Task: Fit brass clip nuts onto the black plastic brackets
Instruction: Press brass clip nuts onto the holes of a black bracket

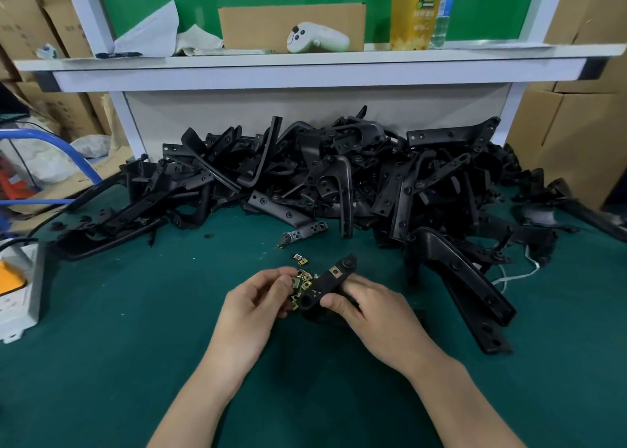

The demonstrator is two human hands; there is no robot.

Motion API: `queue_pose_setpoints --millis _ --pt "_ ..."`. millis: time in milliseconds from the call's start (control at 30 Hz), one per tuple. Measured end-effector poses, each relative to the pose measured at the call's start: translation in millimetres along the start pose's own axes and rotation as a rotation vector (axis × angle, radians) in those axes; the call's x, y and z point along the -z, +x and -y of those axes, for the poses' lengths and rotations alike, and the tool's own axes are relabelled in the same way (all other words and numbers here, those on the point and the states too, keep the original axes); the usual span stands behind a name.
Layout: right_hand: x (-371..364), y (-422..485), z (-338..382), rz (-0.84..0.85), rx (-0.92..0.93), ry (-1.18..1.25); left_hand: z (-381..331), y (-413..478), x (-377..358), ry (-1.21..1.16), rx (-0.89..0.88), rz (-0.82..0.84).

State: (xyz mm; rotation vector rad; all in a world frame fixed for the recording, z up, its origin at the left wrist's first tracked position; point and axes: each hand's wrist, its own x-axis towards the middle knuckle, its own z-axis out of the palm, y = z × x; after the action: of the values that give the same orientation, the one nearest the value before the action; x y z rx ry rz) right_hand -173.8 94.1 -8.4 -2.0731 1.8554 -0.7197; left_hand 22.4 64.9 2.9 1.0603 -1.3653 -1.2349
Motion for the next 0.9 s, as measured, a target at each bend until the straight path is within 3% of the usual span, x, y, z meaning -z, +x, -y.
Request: queue_pose_setpoints --millis 400,900 --pt "-3.3 -0.5 -2.2 -0.033 0.046 -0.002 -1.9 -2.8 -2.9 0.065 0.027 0.063" --pt "-5.1 0.6 -2.6 -0.072 0.1 0.002 -2.0 -3.7 -4.0 0.104 -0.046 0.017"
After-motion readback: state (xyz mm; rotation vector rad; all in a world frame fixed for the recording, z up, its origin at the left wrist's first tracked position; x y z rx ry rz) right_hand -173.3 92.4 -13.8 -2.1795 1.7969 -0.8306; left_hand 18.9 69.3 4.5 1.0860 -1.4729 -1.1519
